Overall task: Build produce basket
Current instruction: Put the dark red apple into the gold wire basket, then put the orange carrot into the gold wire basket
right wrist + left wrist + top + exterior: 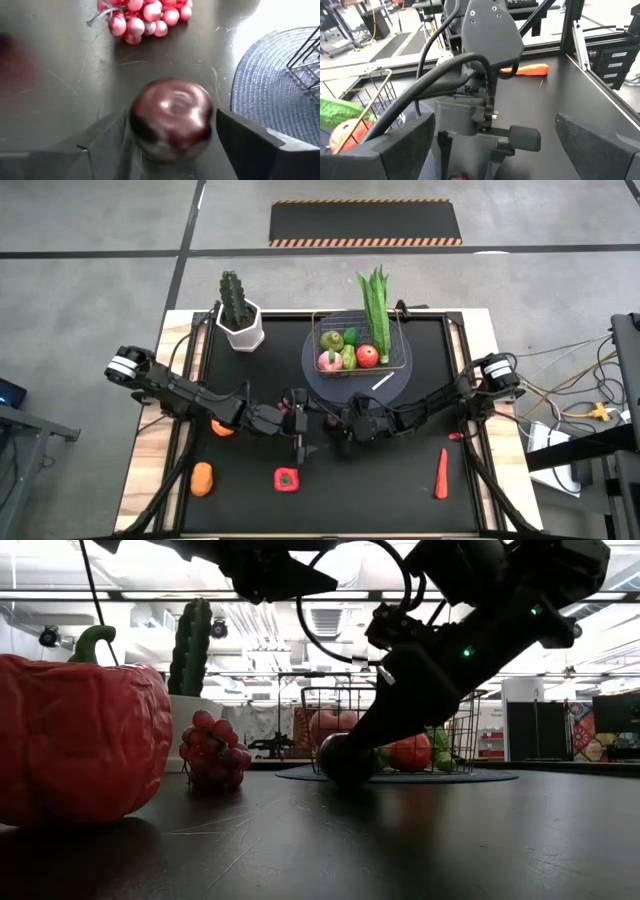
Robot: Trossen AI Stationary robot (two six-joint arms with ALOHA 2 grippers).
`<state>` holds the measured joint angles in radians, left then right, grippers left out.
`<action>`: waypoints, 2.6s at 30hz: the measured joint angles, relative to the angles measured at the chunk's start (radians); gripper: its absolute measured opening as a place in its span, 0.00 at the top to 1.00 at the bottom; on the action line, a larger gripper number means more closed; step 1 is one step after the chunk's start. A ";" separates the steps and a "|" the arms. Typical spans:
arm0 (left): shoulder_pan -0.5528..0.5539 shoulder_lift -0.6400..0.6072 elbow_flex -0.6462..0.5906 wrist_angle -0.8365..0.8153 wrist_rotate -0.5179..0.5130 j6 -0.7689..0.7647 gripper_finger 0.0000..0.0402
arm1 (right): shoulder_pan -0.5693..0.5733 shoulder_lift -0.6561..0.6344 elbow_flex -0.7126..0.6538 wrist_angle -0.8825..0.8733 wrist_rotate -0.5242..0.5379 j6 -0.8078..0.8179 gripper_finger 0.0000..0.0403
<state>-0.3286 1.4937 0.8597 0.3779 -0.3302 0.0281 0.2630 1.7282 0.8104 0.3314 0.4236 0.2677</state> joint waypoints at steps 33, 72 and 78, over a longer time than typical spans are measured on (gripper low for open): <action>0.002 -0.155 0.003 0.008 -0.099 0.360 0.02 | -0.363 -0.592 0.020 -0.418 -0.013 0.089 0.50; 0.000 -0.165 -0.003 -0.049 -0.095 0.256 0.02 | -0.445 -0.651 0.020 -0.501 -0.460 0.056 0.29; 0.000 -0.164 -0.003 -0.139 -0.095 0.106 0.02 | -0.218 -0.672 0.011 -0.537 -0.451 0.047 0.32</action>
<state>-0.3287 1.3296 0.8566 0.2388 -0.4247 0.1344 0.0448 1.0561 0.8212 -0.2054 -0.0273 0.3147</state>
